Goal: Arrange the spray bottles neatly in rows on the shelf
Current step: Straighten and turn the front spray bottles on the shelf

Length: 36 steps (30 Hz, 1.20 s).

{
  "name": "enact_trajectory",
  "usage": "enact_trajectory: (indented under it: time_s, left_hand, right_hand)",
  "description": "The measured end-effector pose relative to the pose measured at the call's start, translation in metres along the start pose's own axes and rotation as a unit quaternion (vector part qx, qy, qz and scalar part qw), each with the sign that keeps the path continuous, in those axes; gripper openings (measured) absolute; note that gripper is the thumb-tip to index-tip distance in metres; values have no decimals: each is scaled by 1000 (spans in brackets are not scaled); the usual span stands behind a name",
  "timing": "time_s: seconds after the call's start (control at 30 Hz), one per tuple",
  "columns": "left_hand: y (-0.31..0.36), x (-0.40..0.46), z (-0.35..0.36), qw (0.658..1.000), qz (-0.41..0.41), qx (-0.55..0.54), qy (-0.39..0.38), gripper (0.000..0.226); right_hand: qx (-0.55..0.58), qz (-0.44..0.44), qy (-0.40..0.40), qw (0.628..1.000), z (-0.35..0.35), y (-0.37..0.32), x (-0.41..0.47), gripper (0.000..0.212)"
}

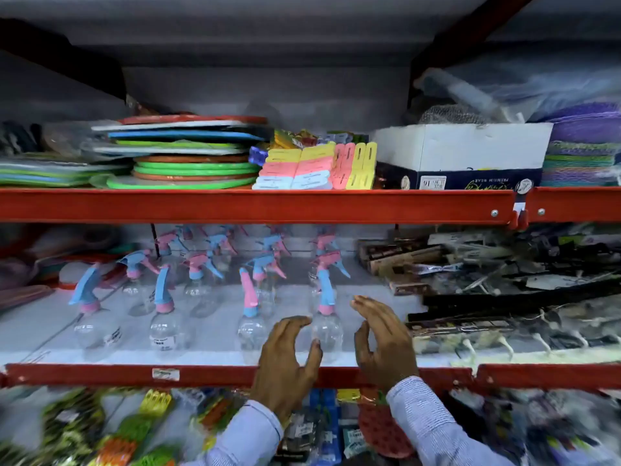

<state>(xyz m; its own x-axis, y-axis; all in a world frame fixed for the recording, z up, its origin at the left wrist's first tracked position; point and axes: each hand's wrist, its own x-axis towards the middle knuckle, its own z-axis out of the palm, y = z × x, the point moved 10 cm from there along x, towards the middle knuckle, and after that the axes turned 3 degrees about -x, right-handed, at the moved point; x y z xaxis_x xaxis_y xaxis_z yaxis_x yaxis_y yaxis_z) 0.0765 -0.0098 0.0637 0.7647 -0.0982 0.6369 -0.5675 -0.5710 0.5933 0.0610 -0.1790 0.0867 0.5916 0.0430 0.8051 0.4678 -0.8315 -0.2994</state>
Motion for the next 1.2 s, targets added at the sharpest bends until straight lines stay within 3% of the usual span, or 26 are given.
enact_trajectory:
  time_s: [0.13, 0.27, 0.67, 0.9, 1.03, 1.2]
  left_hand:
    - [-41, 6, 30, 988, -135, -58, -44, 51]
    - [-59, 11, 53, 974, -186, -101, -85, 60]
    - [-57, 8, 56, 975, -159, -111, -106, 47]
    - [-55, 1, 52, 979, -147, -76, -121, 55]
    - [-46, -14, 35, 991, -89, -7, -103, 61]
    - [-24, -46, -10, 989, 25, 143, -18, 44]
  right_hand:
    - [121, 252, -90, 956, 51, 56, -14, 43]
    - [149, 311, -186, 920, 85, 68, -23, 47]
    - [154, 290, -198, 924, 83, 55, -31, 41]
    - [145, 283, -196, 928, 77, 46, -40, 42]
    - [44, 223, -166, 960, 60, 26, -49, 55]
    - [-106, 85, -119, 984, 47, -12, -66, 55]
